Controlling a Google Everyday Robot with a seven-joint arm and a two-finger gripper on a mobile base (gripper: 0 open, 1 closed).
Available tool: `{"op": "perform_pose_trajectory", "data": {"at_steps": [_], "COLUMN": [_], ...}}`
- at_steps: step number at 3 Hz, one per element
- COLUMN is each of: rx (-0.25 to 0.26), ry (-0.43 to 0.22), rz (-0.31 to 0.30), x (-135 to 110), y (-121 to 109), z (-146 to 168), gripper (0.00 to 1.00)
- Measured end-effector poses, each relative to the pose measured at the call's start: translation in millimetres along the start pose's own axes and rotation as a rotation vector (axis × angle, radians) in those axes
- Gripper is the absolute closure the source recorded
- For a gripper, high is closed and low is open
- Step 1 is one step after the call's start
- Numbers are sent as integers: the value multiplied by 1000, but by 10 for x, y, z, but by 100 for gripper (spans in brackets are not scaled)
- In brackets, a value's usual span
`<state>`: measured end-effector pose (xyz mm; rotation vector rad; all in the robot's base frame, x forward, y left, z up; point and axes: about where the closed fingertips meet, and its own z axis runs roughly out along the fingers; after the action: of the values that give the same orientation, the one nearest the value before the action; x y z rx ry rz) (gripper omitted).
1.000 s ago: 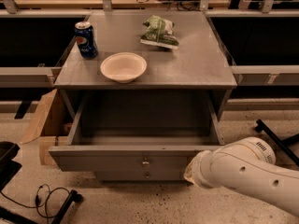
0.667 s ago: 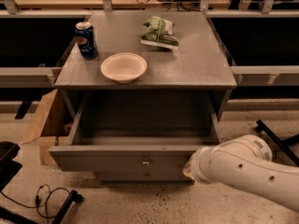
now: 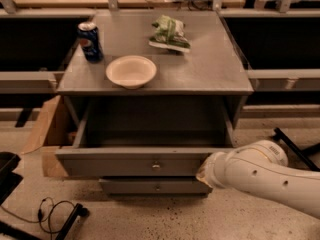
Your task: Close top drawer
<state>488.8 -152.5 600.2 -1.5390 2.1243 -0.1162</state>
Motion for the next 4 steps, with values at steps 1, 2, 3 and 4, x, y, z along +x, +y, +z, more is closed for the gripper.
{"op": "perform_pose_trajectory", "data": {"at_steps": [1, 2, 3, 4], "rx": [0, 25, 37, 58], "ry": [0, -3, -3, -3], "rz": [0, -5, -47, -52], "x": [2, 32, 34, 47], "y": [4, -188, -318, -493], "z": [-2, 71, 191, 238], "gripper": [100, 100, 100, 100]}}
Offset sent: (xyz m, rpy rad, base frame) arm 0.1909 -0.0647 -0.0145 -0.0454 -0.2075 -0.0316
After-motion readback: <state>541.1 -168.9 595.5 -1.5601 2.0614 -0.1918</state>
